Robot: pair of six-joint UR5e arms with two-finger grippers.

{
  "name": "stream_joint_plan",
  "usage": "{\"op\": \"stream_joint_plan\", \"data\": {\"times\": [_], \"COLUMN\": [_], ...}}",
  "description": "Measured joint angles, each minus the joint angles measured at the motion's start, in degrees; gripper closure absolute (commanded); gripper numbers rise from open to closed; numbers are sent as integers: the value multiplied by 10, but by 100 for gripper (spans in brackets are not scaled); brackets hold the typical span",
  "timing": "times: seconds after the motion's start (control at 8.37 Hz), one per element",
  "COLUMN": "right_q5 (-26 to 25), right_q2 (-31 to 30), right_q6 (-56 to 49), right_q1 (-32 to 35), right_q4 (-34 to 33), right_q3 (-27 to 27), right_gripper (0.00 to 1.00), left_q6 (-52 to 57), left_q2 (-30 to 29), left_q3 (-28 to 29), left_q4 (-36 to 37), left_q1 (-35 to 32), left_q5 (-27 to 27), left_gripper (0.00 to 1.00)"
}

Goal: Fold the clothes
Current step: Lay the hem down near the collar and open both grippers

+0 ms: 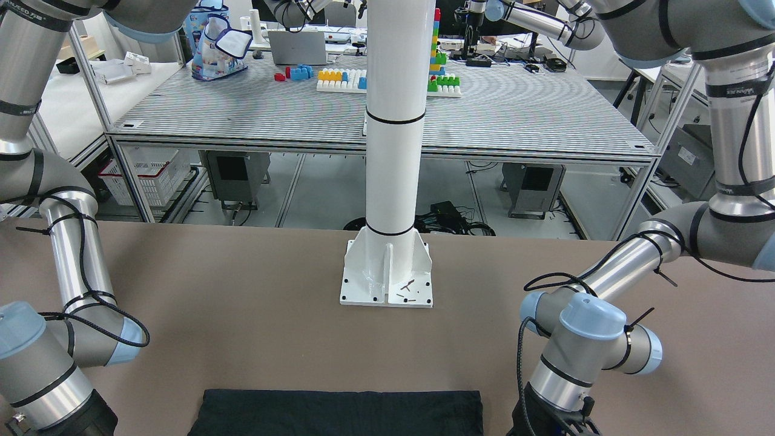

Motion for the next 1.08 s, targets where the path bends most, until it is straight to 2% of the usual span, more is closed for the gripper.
{"op": "stream_joint_plan", "data": {"times": [0.6, 0.72, 0.84, 0.96, 1.08], "right_q5": [-9, -12, -15, -16, -16], "right_q2": [45, 46, 47, 47, 47], "right_q6": [6, 6, 4, 3, 3], "right_q1": [-1, -1, -1, -1, -1], "right_q4": [-45, -48, -49, -49, -49], "right_q3": [-3, -6, -8, -9, -9], "right_gripper": [100, 95, 42, 6, 6], "left_q6": [-6, -6, -4, -2, -1], "left_q2": [-61, -63, -63, -63, -63], "left_q3": [53, 56, 58, 59, 60], "left_q4": [3, 3, 3, 2, 2], "left_q1": [0, -1, -1, -1, -2], "left_q5": [0, 0, 0, 0, 2], "left_gripper": [100, 100, 39, 0, 0]}}
